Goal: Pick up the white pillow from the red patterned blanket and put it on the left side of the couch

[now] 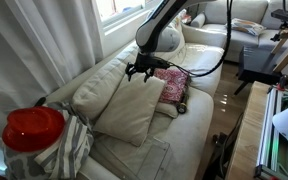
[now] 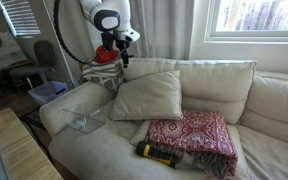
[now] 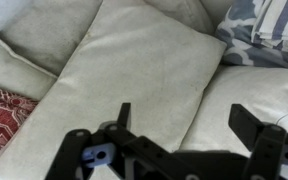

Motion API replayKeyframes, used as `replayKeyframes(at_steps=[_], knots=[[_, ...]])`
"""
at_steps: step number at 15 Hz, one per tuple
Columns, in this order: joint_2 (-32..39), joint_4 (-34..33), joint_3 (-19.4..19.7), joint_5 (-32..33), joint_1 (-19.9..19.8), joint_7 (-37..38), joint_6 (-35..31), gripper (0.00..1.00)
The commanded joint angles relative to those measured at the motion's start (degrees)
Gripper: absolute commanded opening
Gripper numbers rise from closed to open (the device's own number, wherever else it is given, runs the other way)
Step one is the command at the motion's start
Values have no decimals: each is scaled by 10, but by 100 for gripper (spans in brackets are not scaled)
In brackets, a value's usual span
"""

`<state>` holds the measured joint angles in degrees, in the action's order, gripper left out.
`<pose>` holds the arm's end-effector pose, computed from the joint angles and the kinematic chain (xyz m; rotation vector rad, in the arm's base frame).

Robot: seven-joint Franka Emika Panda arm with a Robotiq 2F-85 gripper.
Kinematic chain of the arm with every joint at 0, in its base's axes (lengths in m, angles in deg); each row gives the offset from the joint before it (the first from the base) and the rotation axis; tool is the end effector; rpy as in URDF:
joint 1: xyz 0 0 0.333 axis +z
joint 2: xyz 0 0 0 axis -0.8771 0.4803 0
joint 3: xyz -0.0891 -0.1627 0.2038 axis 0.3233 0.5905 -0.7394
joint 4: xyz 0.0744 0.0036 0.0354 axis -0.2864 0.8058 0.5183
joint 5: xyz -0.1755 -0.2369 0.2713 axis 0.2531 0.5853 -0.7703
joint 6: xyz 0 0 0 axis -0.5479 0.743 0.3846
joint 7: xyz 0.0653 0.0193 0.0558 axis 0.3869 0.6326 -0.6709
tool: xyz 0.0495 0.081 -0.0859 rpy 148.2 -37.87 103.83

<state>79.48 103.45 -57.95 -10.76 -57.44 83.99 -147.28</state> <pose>0.6258 0.1116 0.1224 -2.6633 0.8160 -0.1561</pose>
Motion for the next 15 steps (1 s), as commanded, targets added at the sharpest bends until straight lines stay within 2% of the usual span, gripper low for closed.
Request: replayKeyframes(at_steps=[1, 8, 10, 15], knots=[[115, -126, 40, 53, 39, 46, 16, 100], [278, -322, 130, 96, 98, 168, -18, 100], [315, -363, 161, 109, 115, 207, -26, 100], [401, -457, 215, 142, 130, 306, -27, 100]])
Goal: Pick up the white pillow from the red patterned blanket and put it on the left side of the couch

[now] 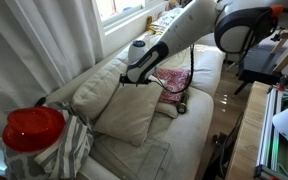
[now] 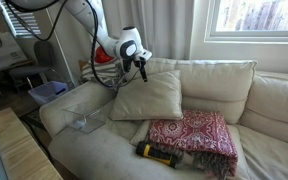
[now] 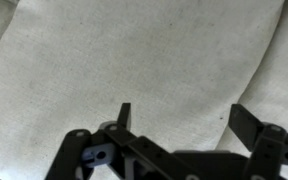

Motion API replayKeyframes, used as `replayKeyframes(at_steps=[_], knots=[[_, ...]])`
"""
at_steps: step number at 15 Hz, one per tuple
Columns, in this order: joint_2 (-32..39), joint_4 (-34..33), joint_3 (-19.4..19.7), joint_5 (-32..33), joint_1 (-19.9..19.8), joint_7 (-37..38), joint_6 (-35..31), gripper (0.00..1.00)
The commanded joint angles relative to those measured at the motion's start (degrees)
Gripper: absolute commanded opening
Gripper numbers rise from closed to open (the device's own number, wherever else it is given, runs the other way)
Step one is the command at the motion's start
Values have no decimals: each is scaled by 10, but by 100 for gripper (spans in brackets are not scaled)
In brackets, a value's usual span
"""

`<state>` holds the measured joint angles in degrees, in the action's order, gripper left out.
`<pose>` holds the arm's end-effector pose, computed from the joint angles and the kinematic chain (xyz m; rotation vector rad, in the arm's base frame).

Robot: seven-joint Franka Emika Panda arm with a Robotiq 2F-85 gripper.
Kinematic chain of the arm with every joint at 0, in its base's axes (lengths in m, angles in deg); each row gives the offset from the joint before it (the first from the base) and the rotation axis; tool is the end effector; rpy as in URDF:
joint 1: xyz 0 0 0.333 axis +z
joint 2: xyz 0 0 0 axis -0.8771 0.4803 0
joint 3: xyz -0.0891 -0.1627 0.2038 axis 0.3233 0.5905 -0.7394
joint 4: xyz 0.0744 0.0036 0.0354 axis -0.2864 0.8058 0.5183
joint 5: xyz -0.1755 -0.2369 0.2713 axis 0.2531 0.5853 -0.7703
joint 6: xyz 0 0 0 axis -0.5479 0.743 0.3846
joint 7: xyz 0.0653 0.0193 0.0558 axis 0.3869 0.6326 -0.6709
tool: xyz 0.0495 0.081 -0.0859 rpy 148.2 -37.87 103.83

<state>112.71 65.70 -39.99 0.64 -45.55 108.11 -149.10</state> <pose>0.7225 0.0897 0.0136 -2.7530 1.0957 -0.4726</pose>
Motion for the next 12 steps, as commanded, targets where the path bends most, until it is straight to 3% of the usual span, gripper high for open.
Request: replayKeyframes(at_steps=[1, 5, 9, 10, 11, 12], knots=[[85, -97, 45, 35, 12, 85, -9, 100], [146, -174, 89, 16, 22, 145, -21, 100], [194, -235, 105, 16, 15, 189, -32, 100], [186, -218, 104, 24, 16, 197, -35, 79], [152, -159, 98, 55, 20, 220, -46, 74], [155, -160, 102, 63, 21, 228, -43, 68]])
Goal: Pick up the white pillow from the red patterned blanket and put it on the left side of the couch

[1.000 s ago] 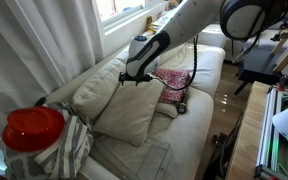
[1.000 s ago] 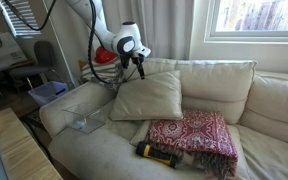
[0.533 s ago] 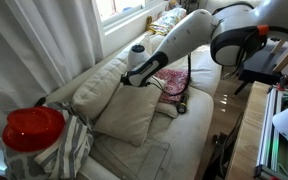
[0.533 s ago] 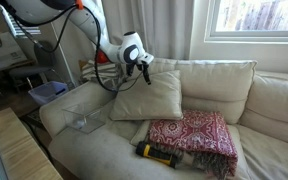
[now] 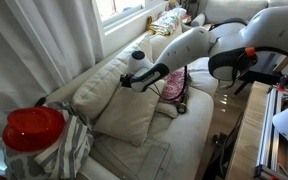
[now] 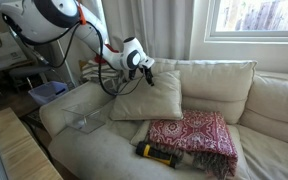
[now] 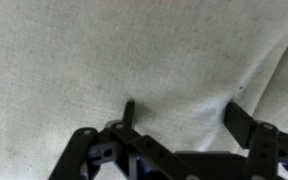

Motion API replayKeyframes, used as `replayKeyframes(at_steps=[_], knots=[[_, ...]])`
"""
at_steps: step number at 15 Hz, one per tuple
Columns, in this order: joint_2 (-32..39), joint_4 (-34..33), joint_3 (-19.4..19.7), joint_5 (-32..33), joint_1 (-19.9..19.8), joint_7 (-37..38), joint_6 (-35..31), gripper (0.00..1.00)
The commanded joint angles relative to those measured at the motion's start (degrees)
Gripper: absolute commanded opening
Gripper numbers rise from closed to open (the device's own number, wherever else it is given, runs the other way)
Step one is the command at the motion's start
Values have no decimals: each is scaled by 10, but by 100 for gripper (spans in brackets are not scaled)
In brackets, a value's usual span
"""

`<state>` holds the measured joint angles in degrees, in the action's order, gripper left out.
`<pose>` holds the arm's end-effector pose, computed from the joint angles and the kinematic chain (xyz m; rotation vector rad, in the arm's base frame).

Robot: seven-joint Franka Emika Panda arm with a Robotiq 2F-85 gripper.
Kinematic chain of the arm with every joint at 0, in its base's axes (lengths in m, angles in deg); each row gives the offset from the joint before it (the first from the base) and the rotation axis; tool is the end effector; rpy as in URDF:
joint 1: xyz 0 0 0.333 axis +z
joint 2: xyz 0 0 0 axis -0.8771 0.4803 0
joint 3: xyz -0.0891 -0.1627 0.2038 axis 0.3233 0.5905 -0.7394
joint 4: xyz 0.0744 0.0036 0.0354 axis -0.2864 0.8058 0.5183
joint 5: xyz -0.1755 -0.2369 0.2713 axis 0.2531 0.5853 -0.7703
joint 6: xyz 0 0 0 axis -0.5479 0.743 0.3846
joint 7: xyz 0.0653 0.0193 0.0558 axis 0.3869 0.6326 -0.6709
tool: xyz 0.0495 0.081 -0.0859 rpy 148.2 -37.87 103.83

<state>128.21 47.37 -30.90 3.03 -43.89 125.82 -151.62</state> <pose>0.7475 0.0735 -0.0181 -2.6319 1.3073 -0.7197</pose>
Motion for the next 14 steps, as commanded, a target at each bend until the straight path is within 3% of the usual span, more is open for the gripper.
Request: replayKeyframes(at_steps=[1, 5, 9, 14], knots=[[-1, 24, 9, 47, 3, 61, -11, 58], [-2, 16, -4, 67, -5, 84, 19, 31], [-9, -6, -69, 57, -39, 60, 57, 1], [-34, 8, -154, 18, -93, -33, 69, 0]])
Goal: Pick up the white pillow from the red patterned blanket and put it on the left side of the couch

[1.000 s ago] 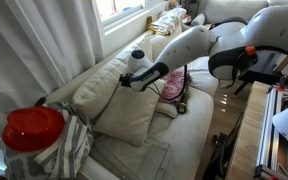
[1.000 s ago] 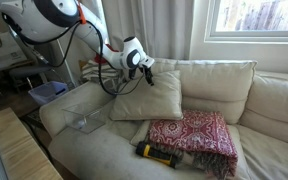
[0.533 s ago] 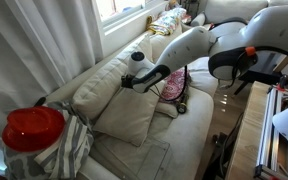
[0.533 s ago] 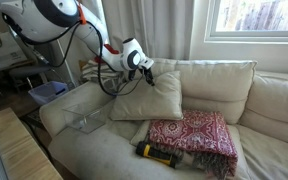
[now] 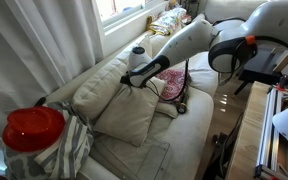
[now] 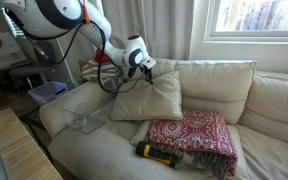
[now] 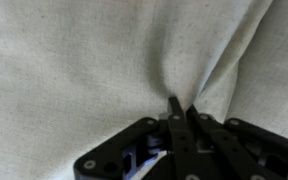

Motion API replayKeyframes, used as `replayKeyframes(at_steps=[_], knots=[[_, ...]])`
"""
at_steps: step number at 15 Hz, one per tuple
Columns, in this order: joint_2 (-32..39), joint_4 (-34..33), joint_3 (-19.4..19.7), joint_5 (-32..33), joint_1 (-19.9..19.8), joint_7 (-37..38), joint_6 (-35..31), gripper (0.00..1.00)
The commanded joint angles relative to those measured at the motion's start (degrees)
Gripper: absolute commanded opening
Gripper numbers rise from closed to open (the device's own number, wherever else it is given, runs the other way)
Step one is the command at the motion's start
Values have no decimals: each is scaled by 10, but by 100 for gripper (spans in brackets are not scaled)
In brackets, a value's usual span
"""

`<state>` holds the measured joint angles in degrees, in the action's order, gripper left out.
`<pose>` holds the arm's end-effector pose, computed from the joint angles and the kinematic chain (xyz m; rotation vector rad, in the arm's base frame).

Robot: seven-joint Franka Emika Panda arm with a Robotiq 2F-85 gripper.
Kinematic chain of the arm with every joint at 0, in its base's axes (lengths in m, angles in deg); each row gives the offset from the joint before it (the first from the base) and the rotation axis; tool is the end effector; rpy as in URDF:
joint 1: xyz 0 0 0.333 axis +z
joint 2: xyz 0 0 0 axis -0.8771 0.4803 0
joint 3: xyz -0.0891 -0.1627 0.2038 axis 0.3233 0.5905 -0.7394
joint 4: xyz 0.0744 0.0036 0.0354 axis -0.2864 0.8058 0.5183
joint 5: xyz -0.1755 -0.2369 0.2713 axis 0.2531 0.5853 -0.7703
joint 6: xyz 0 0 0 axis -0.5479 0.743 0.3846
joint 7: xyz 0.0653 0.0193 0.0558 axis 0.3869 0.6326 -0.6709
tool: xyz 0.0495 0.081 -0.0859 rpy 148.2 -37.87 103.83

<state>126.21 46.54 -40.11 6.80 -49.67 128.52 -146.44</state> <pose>0.7481 0.0696 -0.0169 -2.5357 1.4483 -0.5225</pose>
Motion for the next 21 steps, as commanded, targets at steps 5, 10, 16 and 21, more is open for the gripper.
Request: replayKeyframes(at_steps=[5, 10, 16, 21], knots=[[-83, 107, -137, -33, -92, -141, -5, 2], [-171, 232, -186, -46, -139, -198, -33, 2], [-265, 372, -239, -149, -179, -222, -91, 2], [-341, 497, -351, -269, -243, -306, -204, 2]])
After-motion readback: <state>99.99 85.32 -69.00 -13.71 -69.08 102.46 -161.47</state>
